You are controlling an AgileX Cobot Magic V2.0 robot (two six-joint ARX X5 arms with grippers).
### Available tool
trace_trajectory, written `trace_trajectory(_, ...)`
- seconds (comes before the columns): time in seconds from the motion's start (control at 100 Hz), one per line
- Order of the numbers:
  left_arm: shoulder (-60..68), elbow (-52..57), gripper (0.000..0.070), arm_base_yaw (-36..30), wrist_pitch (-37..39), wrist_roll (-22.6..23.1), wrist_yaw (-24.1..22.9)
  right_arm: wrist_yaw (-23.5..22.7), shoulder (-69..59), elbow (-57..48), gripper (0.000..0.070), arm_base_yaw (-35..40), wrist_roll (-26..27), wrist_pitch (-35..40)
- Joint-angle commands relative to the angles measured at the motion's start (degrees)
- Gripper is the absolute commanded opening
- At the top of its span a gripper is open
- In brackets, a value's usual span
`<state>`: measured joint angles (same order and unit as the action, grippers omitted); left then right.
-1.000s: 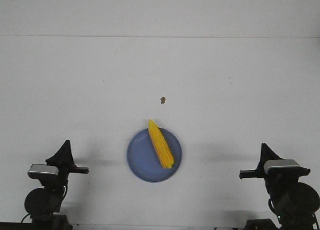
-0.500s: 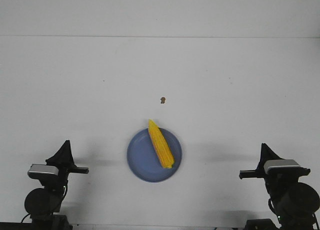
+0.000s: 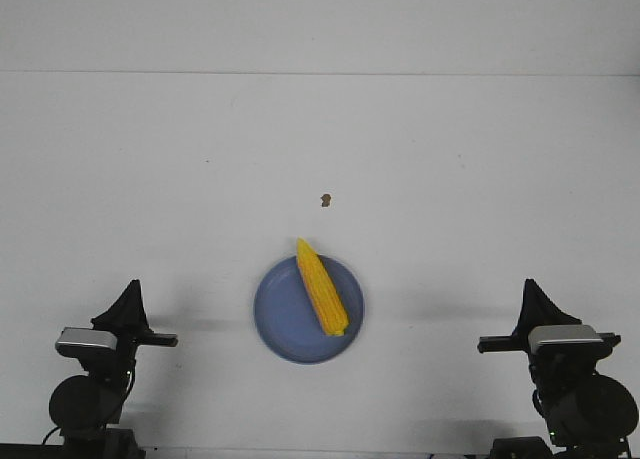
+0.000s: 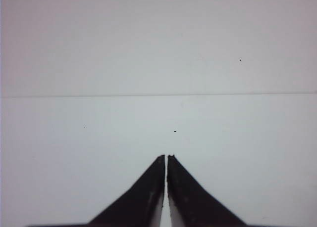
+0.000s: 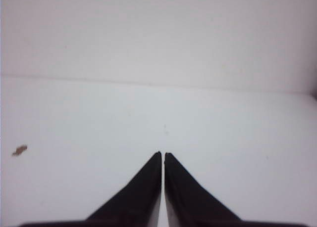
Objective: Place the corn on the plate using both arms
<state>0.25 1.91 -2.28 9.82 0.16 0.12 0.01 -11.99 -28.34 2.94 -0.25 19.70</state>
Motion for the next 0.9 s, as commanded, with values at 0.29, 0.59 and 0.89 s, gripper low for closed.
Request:
trace_trajectory(0.29,-0.1,-1.1,0.0016,0.0,0.6,0.5,-0.1,0.1,10.6,13.4,0.0014,-1.7,-0.2,-10.3)
trace_trajectory(0.59,-0.1,-1.1,0.0016,0.0,0.6,0.5,-0.1,0.0,11.9,20.3,0.0014,-2.9,0.5,-16.3)
trace_trajectory(0.89,-0.1,-1.1,0.0016,0.0,0.6,0.5,-0.1,0.0,11.9,26.7,0.0014,-2.9,2.0,-26.1)
